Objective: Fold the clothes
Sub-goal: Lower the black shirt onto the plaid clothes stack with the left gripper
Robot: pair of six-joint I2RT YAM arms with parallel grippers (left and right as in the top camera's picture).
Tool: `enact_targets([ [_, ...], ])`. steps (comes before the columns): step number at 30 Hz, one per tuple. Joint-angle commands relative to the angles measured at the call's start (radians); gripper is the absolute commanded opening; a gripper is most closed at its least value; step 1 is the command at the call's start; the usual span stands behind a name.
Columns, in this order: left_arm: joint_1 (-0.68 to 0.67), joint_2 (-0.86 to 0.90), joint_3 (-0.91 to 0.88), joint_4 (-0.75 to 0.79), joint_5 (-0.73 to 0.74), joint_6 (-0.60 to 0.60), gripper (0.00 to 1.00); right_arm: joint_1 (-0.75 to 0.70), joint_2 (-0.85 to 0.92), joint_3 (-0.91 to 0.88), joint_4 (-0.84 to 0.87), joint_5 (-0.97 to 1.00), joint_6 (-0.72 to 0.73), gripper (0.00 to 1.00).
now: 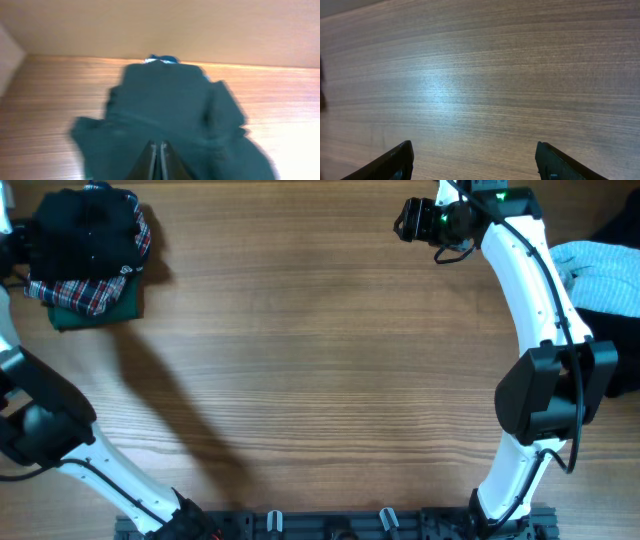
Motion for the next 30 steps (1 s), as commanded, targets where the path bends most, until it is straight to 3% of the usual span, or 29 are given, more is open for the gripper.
enact_targets([
  [1,-0.042,-0.092,0.022,-0.040,0.036,-0.051,0.04,0.004,-0.014,-0.008,0.011,-0.016,0.003,0.78],
  [15,-0.126,-0.009,0.022,-0.080,-0.178,0.021,0.04,0.006,0.020,-0.008,0.010,-0.024,0.001,0.78],
  [30,-0.105,0.195,0.022,0.259,-0.289,0.012,0.04,0.006,0.020,-0.008,0.009,-0.023,0.001,0.78],
])
